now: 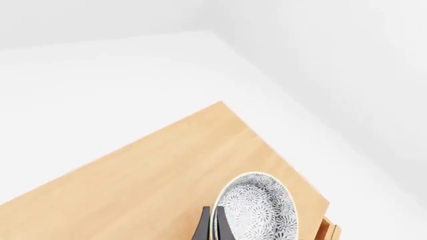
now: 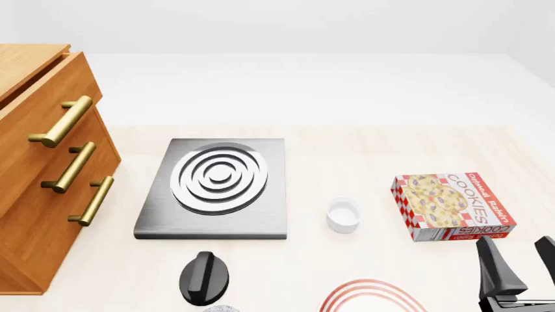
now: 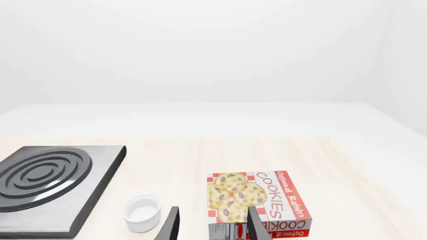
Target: Pick the akita bowl on the wooden cabinet and place it on the plate.
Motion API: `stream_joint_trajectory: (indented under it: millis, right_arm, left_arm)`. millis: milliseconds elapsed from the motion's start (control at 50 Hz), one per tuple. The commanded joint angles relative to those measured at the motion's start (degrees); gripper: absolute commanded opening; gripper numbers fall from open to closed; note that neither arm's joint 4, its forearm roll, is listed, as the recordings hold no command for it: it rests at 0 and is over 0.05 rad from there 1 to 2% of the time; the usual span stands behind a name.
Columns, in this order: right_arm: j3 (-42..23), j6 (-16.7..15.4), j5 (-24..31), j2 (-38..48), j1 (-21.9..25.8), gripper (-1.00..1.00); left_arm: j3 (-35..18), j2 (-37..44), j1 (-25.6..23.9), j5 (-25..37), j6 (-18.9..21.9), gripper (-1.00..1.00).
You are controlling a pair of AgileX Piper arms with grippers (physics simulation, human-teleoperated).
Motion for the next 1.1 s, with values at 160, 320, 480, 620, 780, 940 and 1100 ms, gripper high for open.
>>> stream_joint_trajectory:
  millis: [160,320,480,620,780,940,1100]
  right_arm:
    - [0.0,0.0,0.0,0.0,0.0,1.00]
    - [0.0,0.0,0.0,0.0,0.0,1.00]
    - [0.0,0.0,0.0,0.0,0.0,1.00]
    - [0.0,0.0,0.0,0.0,0.0,1.00]
    - [0.0,0.0,0.0,0.0,0.0,1.00]
    - [0.0,0.0,0.0,0.0,0.0,1.00]
    - [0.0,0.0,0.0,0.0,0.0,1.00]
  left_arm:
    - [-0.3,-4.7,-2.2,3.3,-8.1,-1.00]
    - [-0.7,-7.2,-4.2,5.5,-10.8,-1.00]
    - [-0.2,-8.9,-8.1,7.3,-14.3,-1.00]
    - [-1.2,-9.5,-10.0,8.4,-15.6,-1.00]
    - [-2.1,-10.6,-12.3,9.2,-16.9,-1.00]
    - [-2.2,-11.2,-14.8,9.2,-17.5,-1.00]
    - [-3.4,-11.4,-17.2,9.6,-17.7,-1.00]
